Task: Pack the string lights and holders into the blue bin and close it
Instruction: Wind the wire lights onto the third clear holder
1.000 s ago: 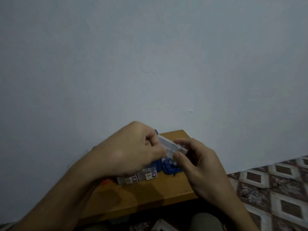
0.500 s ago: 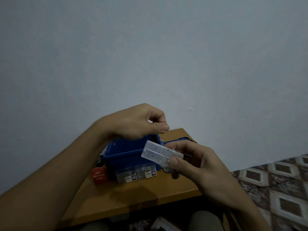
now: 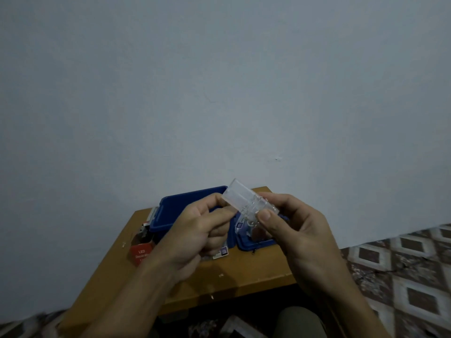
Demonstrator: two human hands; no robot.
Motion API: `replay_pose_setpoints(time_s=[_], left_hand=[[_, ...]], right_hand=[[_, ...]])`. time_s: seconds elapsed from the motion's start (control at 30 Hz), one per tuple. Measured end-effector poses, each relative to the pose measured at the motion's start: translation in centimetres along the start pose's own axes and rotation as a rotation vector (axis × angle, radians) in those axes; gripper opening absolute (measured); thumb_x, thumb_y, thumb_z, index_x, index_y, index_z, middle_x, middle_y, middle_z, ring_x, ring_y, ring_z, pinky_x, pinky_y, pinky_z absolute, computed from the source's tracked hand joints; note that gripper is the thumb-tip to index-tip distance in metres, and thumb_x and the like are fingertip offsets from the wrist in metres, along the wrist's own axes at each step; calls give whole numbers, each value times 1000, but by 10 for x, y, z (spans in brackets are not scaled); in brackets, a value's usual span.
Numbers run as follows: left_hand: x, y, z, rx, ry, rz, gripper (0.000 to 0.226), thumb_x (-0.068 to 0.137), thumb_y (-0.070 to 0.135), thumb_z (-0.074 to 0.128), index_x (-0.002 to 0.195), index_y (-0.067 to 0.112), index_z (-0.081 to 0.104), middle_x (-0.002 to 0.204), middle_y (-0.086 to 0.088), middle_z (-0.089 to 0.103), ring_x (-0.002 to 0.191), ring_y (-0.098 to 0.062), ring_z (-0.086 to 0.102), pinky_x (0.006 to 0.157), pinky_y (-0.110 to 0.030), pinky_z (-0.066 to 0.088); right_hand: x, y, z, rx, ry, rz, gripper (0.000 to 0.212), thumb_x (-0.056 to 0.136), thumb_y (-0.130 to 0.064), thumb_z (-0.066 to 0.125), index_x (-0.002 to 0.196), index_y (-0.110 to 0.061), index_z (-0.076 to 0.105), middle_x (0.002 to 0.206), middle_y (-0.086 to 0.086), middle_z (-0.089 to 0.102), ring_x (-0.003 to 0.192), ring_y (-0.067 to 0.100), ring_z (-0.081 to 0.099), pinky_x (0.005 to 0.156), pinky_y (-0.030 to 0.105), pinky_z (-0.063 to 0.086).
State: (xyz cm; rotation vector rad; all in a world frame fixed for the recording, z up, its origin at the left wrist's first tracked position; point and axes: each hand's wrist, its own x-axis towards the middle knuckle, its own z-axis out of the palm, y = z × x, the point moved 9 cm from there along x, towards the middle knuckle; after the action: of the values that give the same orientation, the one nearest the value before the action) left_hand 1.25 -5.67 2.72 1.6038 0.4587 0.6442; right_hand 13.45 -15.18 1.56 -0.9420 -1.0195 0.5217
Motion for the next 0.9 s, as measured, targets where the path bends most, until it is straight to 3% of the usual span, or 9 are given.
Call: replay_pose_setpoints(time_s=[0.1,0.2,0.33,0.6,0.8,0.9], left_hand=[[-7,4,-3,-70,70,65,42,83,23,73,107,-7,57,57,-1,30,41,-10,22,43,-28,14],[-13,19,-6,55,165,149,21,86,25,71,86,6,63,51,4,40,39,-8,28,40,-22,20],[-17,31,-2,179,192,227,18,95,9,59,92,-7,65,42,12,53,35,1,48,40,-6,34],[-16,32,3,279,186,215,19,94,11,61,95,-5,72,38,14,52,36,5,50,42,-3,34],[-16,36,1,368,206,194,19,90,24,67,88,10,79,65,6,74,61,-3,68,57,-12,46],[-17,39,2,430,221,202,20,93,20,64,86,6,77,44,15,58,42,5,54,46,-5,36]], right_hand=[[-3,-3,3,-51,49,-31,26,90,-16,68,115,-17,70,99,13,70,78,18,71,69,27,58],[-5,-7,8,-73,41,-63,31,88,-20,68,119,-21,67,92,9,69,77,16,72,69,24,57],[-4,-10,12,-105,-40,-75,39,86,-24,67,124,-32,64,81,4,63,78,22,73,71,28,60],[-1,-13,6,-156,-74,-63,31,89,-17,68,119,-25,65,81,14,63,75,21,74,75,47,62],[-1,-11,3,-172,-65,-75,32,89,-19,68,120,-29,65,80,10,63,77,22,74,75,46,62],[-1,-12,4,-187,-67,-93,34,91,-18,67,122,-32,66,78,7,62,75,19,74,73,39,62]])
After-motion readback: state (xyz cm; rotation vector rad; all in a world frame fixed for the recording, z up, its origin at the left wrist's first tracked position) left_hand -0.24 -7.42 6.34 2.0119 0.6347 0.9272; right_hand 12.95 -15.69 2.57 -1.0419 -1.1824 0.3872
